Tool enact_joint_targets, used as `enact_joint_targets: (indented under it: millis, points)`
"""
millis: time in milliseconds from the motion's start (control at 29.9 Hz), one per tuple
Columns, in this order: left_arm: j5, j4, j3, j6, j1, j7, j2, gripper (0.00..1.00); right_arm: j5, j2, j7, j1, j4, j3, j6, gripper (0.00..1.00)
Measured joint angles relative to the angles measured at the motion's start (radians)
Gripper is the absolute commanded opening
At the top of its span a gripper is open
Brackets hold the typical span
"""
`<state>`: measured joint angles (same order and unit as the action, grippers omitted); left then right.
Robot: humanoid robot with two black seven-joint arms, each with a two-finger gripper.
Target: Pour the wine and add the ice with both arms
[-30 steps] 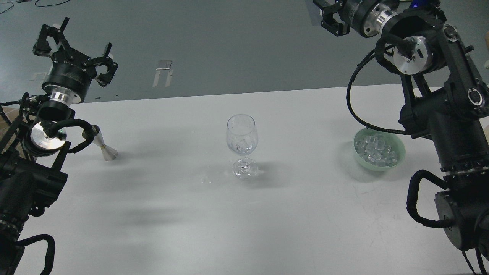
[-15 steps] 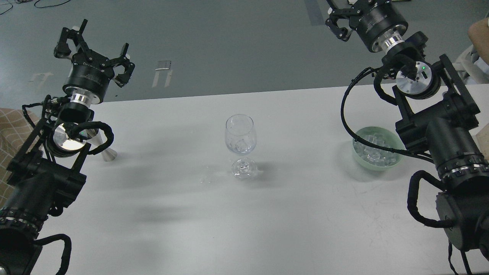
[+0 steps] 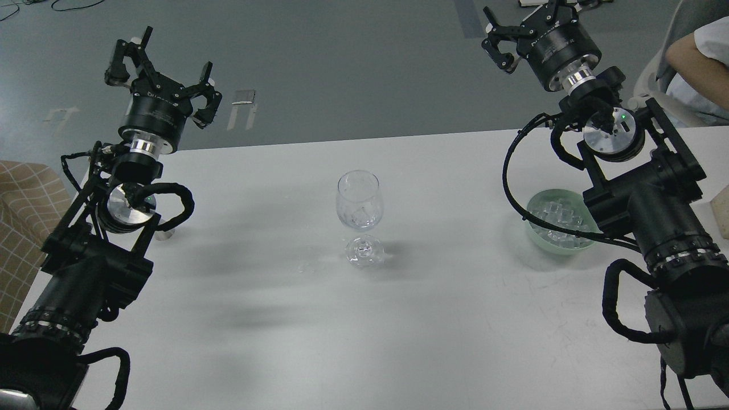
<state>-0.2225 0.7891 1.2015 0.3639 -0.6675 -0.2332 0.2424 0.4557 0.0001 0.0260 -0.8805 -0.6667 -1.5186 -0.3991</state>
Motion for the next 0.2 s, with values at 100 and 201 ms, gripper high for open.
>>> enact_joint_targets:
  millis: [100,201]
  points:
    - [0.001,0.0,0.001,0.003,0.001,0.0,-0.002,0.98,-0.014,0.0,-0.001,0.001,-0.005,0.0,-0.003,1.0]
    - [0.001,0.001,-0.004,0.014,0.001,0.002,0.01,0.98,-0.032,0.0,-0.003,0.002,-0.005,-0.001,-0.003,1.0]
